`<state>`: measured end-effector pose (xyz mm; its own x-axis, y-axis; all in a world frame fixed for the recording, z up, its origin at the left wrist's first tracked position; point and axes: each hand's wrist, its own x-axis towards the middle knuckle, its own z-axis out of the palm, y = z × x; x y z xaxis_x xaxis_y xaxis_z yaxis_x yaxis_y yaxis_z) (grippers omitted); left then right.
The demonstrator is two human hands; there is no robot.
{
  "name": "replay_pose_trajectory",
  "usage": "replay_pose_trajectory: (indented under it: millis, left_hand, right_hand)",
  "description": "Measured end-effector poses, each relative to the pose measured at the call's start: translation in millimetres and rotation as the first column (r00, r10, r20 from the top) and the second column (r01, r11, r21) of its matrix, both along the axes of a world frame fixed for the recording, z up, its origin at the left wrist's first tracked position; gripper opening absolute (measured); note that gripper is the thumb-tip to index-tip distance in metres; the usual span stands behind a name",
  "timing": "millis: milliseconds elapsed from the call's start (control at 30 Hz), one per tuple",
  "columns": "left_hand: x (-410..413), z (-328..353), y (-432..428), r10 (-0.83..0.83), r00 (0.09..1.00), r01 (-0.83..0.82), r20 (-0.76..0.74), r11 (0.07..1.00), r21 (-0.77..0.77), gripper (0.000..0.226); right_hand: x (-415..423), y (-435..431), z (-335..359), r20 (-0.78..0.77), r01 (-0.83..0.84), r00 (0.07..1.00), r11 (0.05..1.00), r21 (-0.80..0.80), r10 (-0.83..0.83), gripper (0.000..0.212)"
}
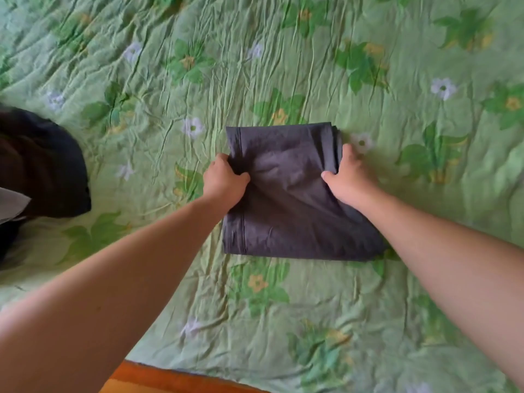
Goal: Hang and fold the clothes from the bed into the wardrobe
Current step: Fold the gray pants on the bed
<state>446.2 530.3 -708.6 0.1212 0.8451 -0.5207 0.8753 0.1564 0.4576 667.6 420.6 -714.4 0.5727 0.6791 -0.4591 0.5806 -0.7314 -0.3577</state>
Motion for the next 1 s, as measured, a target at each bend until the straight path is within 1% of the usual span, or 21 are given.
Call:
replay_pose_trajectory:
  millis: [33, 67, 100, 167, 233, 300, 333, 400, 467, 500, 533, 567, 600, 667, 733, 767, 800, 867, 933, 967, 1000]
  left_hand:
    - [1, -3, -5, 0.025, 1.000, -0.025, -0.015, 1.000, 0.016, 0.061]
    - [0, -4, -10, 0.077, 0.997, -0.077, -0.002, 0.997, 0.021, 0.065]
    - [-2, -4, -15, 0.144, 0.989, -0.145, 0.038, 0.990, -0.002, 0.067]
    - [-6, -1, -19, 0.280, 0.951, -0.267, 0.132, 0.958, -0.107, 0.068]
    - [-9, 5, -18, 0.415, 0.884, -0.364, 0.215, 0.900, -0.241, 0.055]
    - [-7, 10, -11, 0.494, 0.823, -0.370, 0.280, 0.841, -0.394, 0.042]
    - [-5, 14, -5, 0.511, 0.805, -0.348, 0.302, 0.818, -0.458, 0.041]
    - [1, 21, 11, 0.513, 0.791, -0.306, 0.334, 0.804, -0.511, 0.051]
    - [10, 26, 30, 0.505, 0.772, -0.288, 0.386, 0.820, -0.495, 0.059]
    - [16, 28, 38, 0.481, 0.779, -0.280, 0.402, 0.841, -0.463, 0.058]
    - [22, 30, 45, 0.441, 0.803, -0.259, 0.401, 0.864, -0.431, 0.055]
    - [27, 32, 50, 0.395, 0.833, -0.226, 0.387, 0.882, -0.413, 0.050]
    - [30, 33, 53, 0.354, 0.857, -0.191, 0.374, 0.893, -0.408, 0.044]
    - [31, 43, 57, 0.299, 0.871, -0.135, 0.390, 0.909, -0.395, 0.033]
    - [31, 64, 63, 0.259, 0.842, -0.091, 0.474, 0.933, -0.349, 0.033]
    - [31, 79, 66, 0.223, 0.817, -0.064, 0.532, 0.952, -0.301, 0.037]
    - [33, 97, 71, 0.160, 0.788, -0.028, 0.594, 0.974, -0.225, 0.041]
    - [38, 135, 81, -0.056, 0.718, 0.058, 0.694, 0.998, 0.020, 0.039]
    - [37, 163, 83, -0.301, 0.634, 0.145, 0.713, 0.951, 0.273, 0.034]
    - [35, 170, 80, -0.389, 0.598, 0.177, 0.701, 0.917, 0.359, 0.035]
    - [32, 171, 75, -0.455, 0.588, 0.203, 0.669, 0.884, 0.422, 0.035]
  right_hand:
    - [-3, -4, -5, 0.053, 0.023, 0.998, 1.000, -0.002, -0.023, 0.060]
    - [-6, -7, -7, 0.050, 0.079, 0.996, 0.997, 0.015, -0.080, 0.066]
    - [-8, -11, -8, -0.004, 0.159, 0.987, 0.987, 0.040, -0.159, 0.071]
    - [-9, -17, -8, -0.189, 0.320, 0.933, 0.946, 0.053, -0.305, 0.075]
    - [-6, -23, -7, -0.324, 0.376, 0.877, 0.927, 0.002, -0.355, 0.069]
    - [2, -25, -5, -0.424, 0.395, 0.821, 0.916, -0.060, -0.382, 0.055]
    - [5, -22, -2, -0.483, 0.412, 0.779, 0.907, -0.088, -0.401, 0.050]
    - [14, -10, 6, -0.609, 0.477, 0.669, 0.874, -0.087, -0.426, 0.050]
    - [22, 10, 15, -0.703, 0.553, 0.566, 0.831, -0.064, -0.431, 0.064]
    - [26, 20, 18, -0.727, 0.580, 0.529, 0.812, -0.066, -0.437, 0.072]
    - [29, 29, 19, -0.740, 0.597, 0.505, 0.799, -0.073, -0.445, 0.077]
    - [31, 36, 21, -0.744, 0.606, 0.493, 0.791, -0.079, -0.452, 0.077]
    - [30, 40, 24, -0.741, 0.602, 0.500, 0.795, -0.075, -0.449, 0.069]
    - [31, 42, 35, -0.699, 0.586, 0.572, 0.810, -0.018, -0.430, 0.048]
    - [35, 43, 54, -0.645, 0.569, 0.672, 0.811, 0.134, -0.365, 0.043]
    - [38, 44, 69, -0.589, 0.530, 0.749, 0.807, 0.259, -0.303, 0.043]
    - [41, 47, 88, -0.507, 0.469, 0.829, 0.788, 0.399, -0.236, 0.040]
    - [47, 52, 130, -0.353, 0.351, 0.925, 0.682, 0.642, -0.143, 0.036]
    - [47, 51, 162, -0.217, 0.213, 0.974, 0.576, 0.789, -0.063, 0.033]
    - [47, 45, 169, -0.127, 0.122, 0.992, 0.541, 0.832, -0.029, 0.030]
    - [45, 36, 169, -0.032, 0.027, 0.999, 0.523, 0.852, 0.000, 0.027]
